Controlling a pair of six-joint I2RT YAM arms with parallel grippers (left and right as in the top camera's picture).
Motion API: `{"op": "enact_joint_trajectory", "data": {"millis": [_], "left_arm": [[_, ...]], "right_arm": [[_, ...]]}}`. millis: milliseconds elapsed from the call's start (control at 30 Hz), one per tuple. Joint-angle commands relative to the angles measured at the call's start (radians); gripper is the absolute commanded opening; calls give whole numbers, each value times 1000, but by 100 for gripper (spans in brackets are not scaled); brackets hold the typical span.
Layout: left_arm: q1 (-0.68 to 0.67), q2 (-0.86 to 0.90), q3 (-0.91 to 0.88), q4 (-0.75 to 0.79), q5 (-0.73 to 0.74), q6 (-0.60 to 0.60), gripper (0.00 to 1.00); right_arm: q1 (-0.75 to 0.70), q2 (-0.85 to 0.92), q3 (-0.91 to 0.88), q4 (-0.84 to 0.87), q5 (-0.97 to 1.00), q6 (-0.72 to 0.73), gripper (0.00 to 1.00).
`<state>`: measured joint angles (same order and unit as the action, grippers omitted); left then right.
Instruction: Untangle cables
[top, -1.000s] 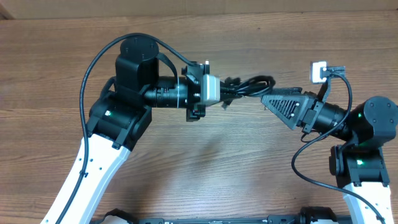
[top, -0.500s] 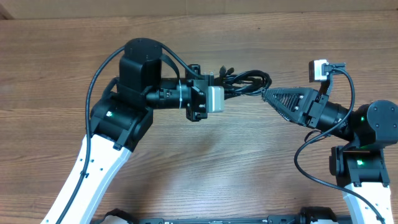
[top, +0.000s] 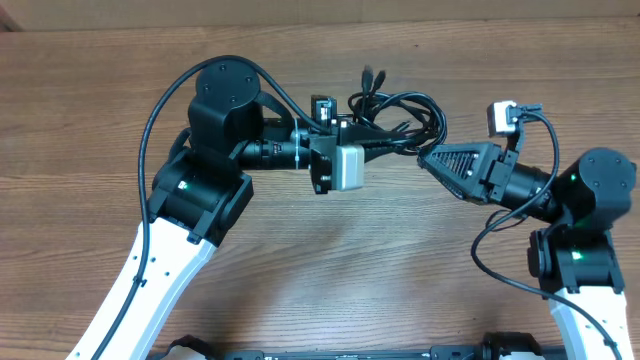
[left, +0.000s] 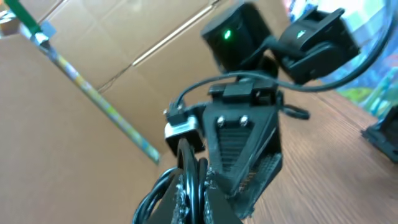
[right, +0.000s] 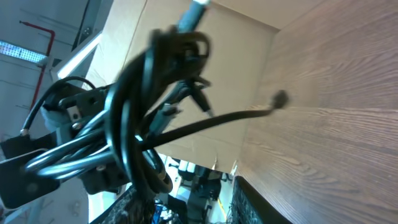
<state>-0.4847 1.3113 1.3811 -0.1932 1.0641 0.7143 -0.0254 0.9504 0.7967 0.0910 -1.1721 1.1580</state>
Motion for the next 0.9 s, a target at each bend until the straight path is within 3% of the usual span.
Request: {"op": "enact_joint_trajectory", "data": {"millis": [0, 167, 400, 567, 867], "left_arm": [[-13, -24, 24, 19, 207, -42, 4], [-14, -24, 24, -23, 299, -42, 4], [-92, -21, 24, -94, 291, -40, 4], [-178, -10, 23, -125, 194, -41, 4], [-241, -12, 24, -42, 267, -47, 4]], "right_arm": [[-3, 36, 3, -7, 30, -11, 37], [-3, 40, 3, 13, 30, -9, 38], [-3, 40, 3, 20, 61, -3, 38], [-3, 40, 3, 20, 64, -4, 38], [-3, 40, 3, -51, 172, -89, 38]]}}
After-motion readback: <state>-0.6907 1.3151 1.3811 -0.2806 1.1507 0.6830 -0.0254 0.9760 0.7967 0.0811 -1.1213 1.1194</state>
